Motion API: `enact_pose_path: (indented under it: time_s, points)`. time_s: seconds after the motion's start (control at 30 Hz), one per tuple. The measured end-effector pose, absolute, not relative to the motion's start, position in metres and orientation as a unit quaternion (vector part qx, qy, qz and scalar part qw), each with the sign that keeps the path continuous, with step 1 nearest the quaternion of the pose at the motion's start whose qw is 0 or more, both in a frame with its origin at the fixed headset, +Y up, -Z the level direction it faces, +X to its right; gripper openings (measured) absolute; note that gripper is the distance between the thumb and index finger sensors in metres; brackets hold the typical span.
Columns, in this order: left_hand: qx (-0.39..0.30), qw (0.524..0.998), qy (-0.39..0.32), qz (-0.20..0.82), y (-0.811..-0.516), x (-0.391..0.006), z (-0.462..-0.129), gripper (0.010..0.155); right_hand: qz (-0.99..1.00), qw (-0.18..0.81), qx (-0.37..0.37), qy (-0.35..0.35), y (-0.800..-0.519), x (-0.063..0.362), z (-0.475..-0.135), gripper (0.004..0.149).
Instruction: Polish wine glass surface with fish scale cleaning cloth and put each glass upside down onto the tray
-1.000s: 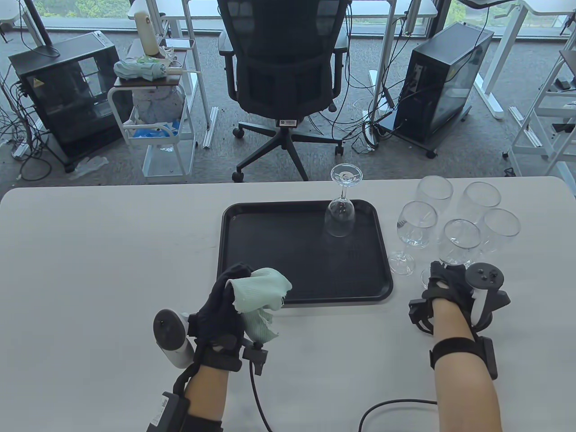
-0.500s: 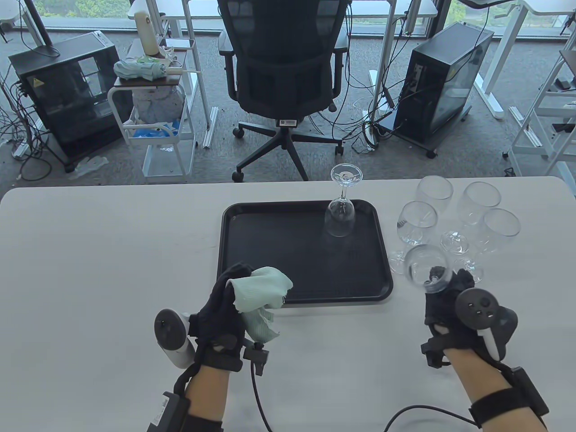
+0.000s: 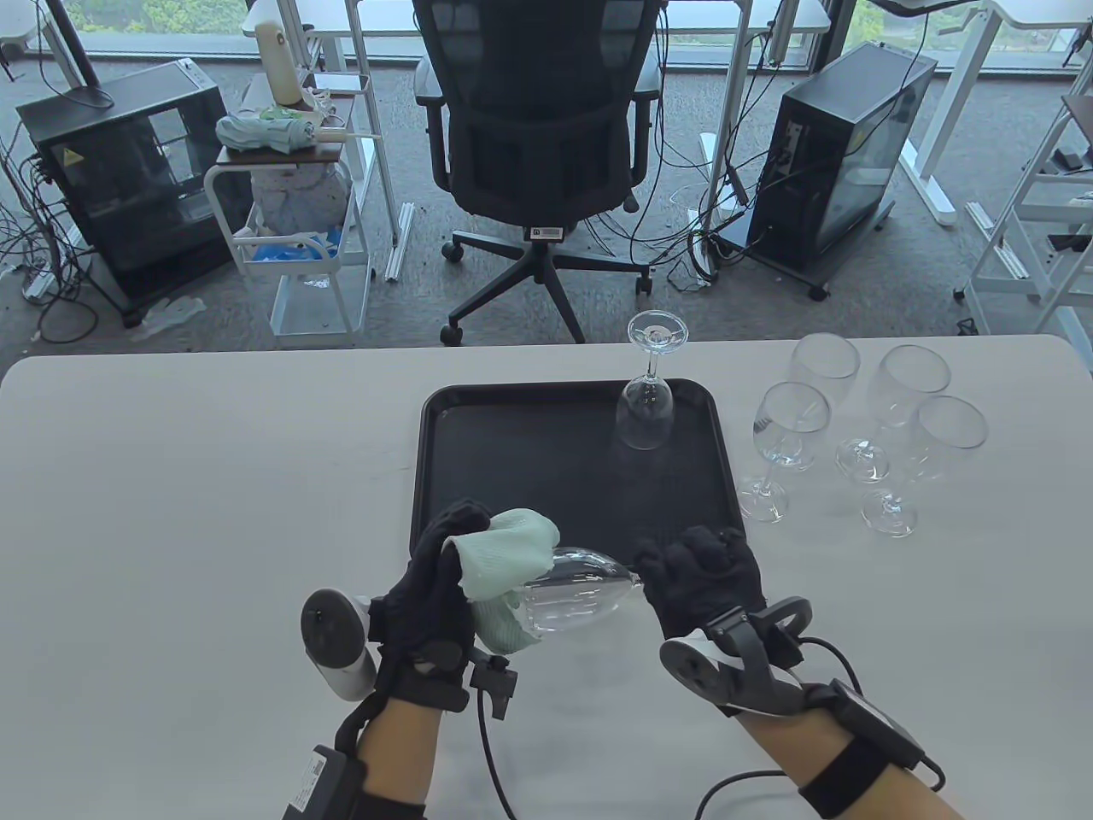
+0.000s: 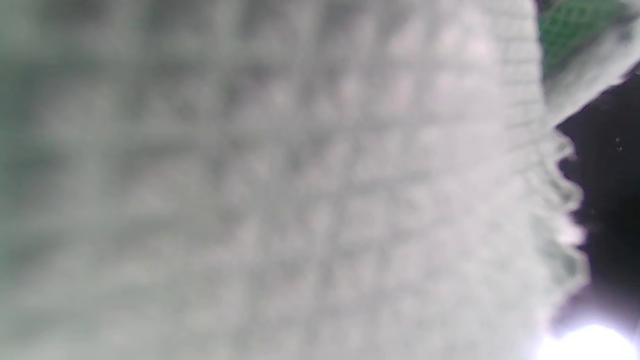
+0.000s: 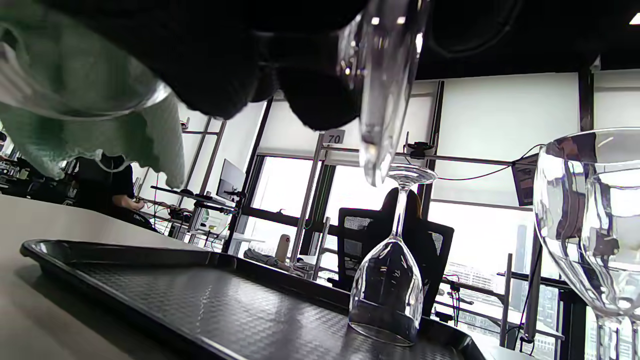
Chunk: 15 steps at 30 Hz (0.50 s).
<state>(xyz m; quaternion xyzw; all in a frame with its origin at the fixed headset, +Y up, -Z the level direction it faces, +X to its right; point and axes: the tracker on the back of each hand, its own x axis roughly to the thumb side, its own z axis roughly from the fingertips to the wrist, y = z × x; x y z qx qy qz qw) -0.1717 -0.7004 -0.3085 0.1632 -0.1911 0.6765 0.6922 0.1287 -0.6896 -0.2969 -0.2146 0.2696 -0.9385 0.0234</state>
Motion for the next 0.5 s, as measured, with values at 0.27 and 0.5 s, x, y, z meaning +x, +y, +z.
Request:
enact_pose_path:
  time_s: [0.27, 0.5]
  points:
    - [0.125, 0.714, -0.219, 0.653, -0.705, -0.158, -0.310, 0.059, -0.920, -0.002, -0.216, 0.326, -0.659, 0.101, -0.288, 0.050]
    - [0.142, 0.722, -0.210, 0.643, -0.710, -0.158, -0.312, 0.062, -0.898, -0.065, -0.269, 0.342, -0.671, 0.104, -0.284, 0.054]
